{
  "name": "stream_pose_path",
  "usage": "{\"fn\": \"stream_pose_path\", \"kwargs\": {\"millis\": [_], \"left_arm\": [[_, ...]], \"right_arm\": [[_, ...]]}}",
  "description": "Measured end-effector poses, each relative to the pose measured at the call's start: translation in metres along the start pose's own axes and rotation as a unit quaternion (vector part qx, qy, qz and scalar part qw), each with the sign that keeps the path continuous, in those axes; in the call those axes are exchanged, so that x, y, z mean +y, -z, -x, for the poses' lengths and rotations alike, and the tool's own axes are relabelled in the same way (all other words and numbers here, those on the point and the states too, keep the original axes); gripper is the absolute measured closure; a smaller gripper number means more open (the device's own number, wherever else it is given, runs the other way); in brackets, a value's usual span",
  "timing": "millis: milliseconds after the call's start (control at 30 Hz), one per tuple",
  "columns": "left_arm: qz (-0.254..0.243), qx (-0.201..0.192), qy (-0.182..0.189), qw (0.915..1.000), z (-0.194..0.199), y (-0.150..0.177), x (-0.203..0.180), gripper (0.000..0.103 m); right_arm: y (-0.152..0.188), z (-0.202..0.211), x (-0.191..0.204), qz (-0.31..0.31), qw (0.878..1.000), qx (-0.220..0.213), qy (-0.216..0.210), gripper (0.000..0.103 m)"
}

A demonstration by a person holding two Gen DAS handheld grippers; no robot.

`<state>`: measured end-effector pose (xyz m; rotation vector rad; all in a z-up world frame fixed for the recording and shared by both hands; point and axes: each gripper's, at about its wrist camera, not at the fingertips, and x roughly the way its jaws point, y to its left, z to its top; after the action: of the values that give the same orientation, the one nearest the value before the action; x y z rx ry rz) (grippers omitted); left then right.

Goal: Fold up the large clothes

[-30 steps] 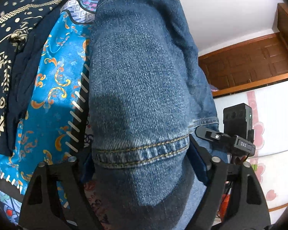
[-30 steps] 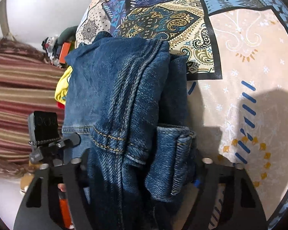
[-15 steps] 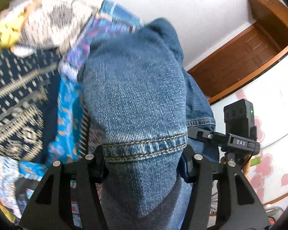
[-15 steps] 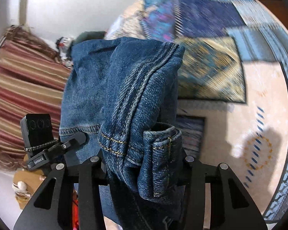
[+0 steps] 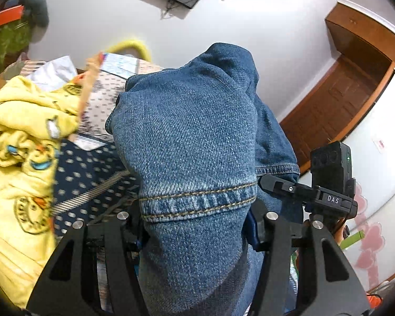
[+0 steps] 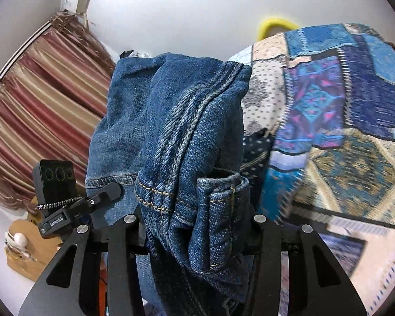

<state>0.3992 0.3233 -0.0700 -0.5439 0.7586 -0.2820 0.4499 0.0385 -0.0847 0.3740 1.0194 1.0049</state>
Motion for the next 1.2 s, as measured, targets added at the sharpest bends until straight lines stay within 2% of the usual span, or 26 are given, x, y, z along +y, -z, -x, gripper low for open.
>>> {"fn": "stream_pose_path", "kwargs": {"millis": [167,333,433,567,667,767,833,933,1033,1133,1200], "left_arm": [[0.02,0.016,-0.023,0.9994,-0.013,-0.002,0.061,0.047],[0.061,0.065,-0.046,0.995,-0.055,0.002,0.132,0.047],[0.079,0.098,-0.07,0.9895,-0.085,0.016,0.166,0.045],[0.102,0.093,-0.069,0.9881,-0.101,0.029,0.191,0.029],[0.102,0.097,-0.079,0.9869,-0.103,0.03,0.189,0.025],[0.079,0.092,-0.129,0.9842,-0.098,0.029,0.173,0.022],[0.056,0.087,-0.162,0.9813,-0.094,0.029,0.16,0.022],[0.013,0.074,-0.206,0.9756,-0.08,0.028,0.135,0.022],[-0.027,0.055,-0.228,0.9717,-0.064,0.032,0.109,0.02],[-0.052,0.043,-0.237,0.9691,-0.054,0.042,0.094,0.015],[-0.059,0.051,-0.249,0.9653,-0.061,0.048,0.096,0.014]], "right_arm": [[-0.003,-0.066,-0.009,-0.016,1.0,0.026,-0.005,0.061],[0.004,-0.132,-0.04,-0.038,0.997,0.068,0.016,0.062],[0.011,-0.165,-0.059,-0.053,0.993,0.095,0.034,0.062],[0.022,-0.178,-0.078,-0.05,0.993,0.094,0.049,0.061],[0.023,-0.174,-0.078,-0.031,0.993,0.099,0.061,0.058],[0.026,-0.159,-0.062,0.018,0.989,0.097,0.109,0.052],[0.029,-0.146,-0.052,0.045,0.984,0.09,0.146,0.051],[0.026,-0.137,-0.046,0.069,0.979,0.074,0.177,0.051],[0.028,-0.123,-0.033,0.089,0.979,0.049,0.178,0.048],[0.032,-0.123,-0.021,0.117,0.976,0.031,0.18,0.032],[0.037,-0.131,-0.019,0.132,0.974,0.034,0.184,0.028]]}}
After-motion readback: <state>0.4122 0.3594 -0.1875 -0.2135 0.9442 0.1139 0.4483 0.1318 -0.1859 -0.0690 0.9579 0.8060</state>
